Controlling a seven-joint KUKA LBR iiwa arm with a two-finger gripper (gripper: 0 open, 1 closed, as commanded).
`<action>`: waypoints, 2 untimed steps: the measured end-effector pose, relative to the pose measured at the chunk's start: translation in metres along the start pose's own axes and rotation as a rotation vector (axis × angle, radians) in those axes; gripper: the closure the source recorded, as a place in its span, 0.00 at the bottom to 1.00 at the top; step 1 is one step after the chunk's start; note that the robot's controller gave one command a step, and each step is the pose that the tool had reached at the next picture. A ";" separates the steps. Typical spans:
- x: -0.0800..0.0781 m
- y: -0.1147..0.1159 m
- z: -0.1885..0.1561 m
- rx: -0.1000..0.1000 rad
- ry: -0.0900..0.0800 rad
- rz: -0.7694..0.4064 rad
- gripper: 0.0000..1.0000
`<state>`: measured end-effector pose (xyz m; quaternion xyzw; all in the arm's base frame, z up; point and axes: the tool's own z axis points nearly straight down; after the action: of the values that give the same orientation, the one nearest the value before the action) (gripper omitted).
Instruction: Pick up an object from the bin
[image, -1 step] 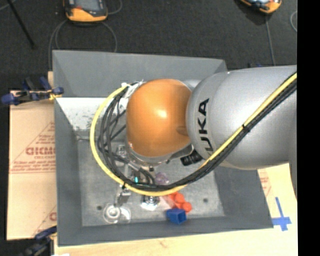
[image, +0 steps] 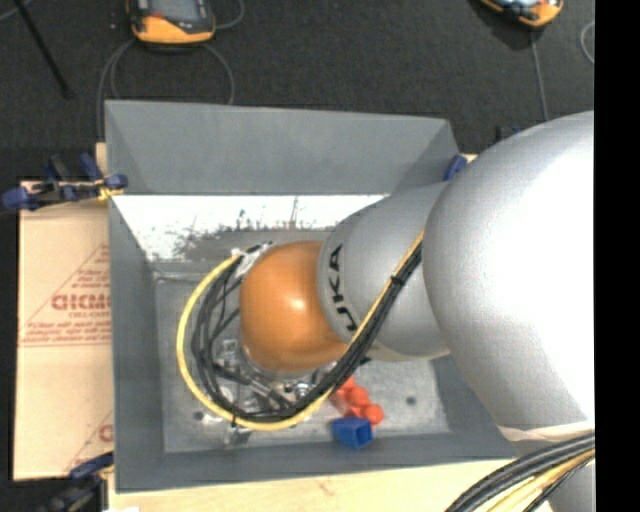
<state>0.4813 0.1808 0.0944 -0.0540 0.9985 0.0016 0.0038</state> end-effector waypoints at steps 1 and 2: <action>0.004 -0.025 0.017 -0.008 -0.018 0.091 0.00; -0.002 -0.002 0.017 0.004 -0.017 -0.025 0.00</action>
Offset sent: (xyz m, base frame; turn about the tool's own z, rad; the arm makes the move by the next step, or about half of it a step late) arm -0.0085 -0.0287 -0.0244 0.0898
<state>0.4839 0.1791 0.0773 -0.0666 0.9977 0.0002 0.0125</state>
